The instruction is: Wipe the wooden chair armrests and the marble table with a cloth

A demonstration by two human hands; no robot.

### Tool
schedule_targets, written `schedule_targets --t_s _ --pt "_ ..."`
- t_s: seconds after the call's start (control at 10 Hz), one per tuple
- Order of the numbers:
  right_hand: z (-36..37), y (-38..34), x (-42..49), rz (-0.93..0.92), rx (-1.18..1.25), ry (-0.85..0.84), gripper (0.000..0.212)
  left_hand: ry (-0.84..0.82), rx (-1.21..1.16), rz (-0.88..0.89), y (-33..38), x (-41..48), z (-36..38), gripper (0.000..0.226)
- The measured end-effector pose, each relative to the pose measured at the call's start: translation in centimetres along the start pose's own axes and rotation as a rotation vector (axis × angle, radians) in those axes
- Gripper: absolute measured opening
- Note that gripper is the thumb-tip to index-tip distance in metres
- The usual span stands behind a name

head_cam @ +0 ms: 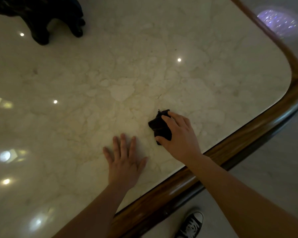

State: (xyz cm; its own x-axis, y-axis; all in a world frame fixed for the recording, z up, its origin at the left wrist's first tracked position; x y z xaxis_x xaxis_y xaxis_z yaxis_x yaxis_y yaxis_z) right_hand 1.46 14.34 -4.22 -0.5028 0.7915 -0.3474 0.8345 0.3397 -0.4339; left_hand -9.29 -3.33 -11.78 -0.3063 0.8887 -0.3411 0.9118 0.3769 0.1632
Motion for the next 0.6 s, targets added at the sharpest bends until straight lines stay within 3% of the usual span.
schedule_targets --t_s 0.3,0.6 --pt "-3.9 -1.1 -2.0 0.04 0.116 0.006 0.066 -0.11 -0.065 -0.052 -0.1 0.2 -2.8 0.077" --pt "-9.3 -0.7 -5.3 0.112 0.13 0.042 0.059 -0.138 -0.009 0.057 2.0 -1.5 -9.3 0.069"
Point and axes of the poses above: each hand's wrist, its own x-axis towards the middle knuckle, its own z-axis out of the palm, y = z × x, the point moved 9 cm from there along x, towards the middle knuckle, and after that the axes turned 13 degrees about z, right-handed, at the moved point
